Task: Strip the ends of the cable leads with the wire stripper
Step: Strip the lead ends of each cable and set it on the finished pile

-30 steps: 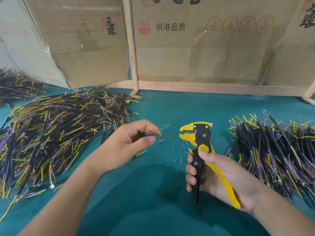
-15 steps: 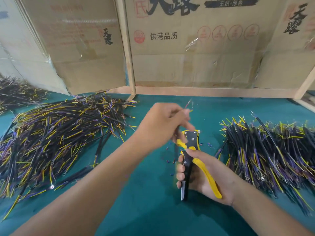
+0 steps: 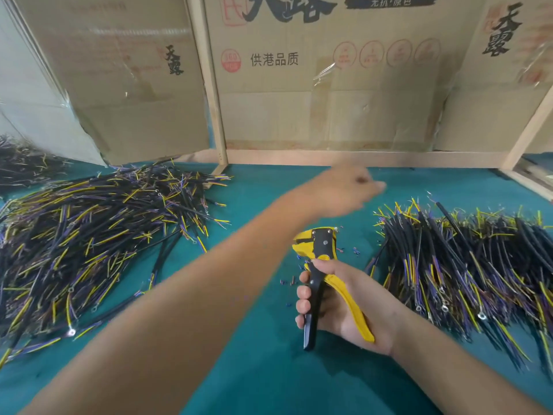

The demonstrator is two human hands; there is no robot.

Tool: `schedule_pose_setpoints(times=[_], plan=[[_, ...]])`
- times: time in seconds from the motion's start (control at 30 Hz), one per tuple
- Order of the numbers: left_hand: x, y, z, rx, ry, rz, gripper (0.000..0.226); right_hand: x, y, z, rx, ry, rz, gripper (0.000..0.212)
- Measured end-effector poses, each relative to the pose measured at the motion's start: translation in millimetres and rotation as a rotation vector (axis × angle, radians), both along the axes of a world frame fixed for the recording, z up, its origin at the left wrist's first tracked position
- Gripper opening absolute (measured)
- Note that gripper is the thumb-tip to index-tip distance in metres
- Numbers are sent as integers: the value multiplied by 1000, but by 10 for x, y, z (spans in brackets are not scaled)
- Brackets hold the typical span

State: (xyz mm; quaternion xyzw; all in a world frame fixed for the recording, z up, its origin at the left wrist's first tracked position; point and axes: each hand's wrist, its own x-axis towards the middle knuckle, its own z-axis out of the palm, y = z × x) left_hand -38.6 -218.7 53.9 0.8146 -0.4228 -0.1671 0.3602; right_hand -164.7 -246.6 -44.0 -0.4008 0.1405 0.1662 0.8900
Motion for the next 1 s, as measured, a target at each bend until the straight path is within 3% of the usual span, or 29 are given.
schedule_pose_setpoints(times=[0.1,0.2,0.27,0.37,0.5,0.63,0.7,0.83,1.0], plan=[[374,846,-30,61,-112,63,19,16,-4,-23,6,-12,-4,27],[639,1669,-155,372,-200,74,14,32,12,-18,14,-41,0,25],[694,2042,-286,534,-199,103,13,50,39,-20,12,-85,-37,26],[651,2315,-504,582,-112,112,21,85,68,-27,-4,-167,-144,26],[602,2399,-735,517,-51,119,22,107,32,-39,19,-198,-213,22],[615,2404,-783,490,-107,87,17,124,21,-66,7,-194,-216,22],[589,2355,-765,383,-151,103,18,131,21,-76,2,-191,-213,22],[544,2208,-762,22,-193,255,18,132,30,-95,-15,-193,-201,23],[550,2112,-868,-26,-362,447,13,139,22,-100,-31,-197,-190,25]])
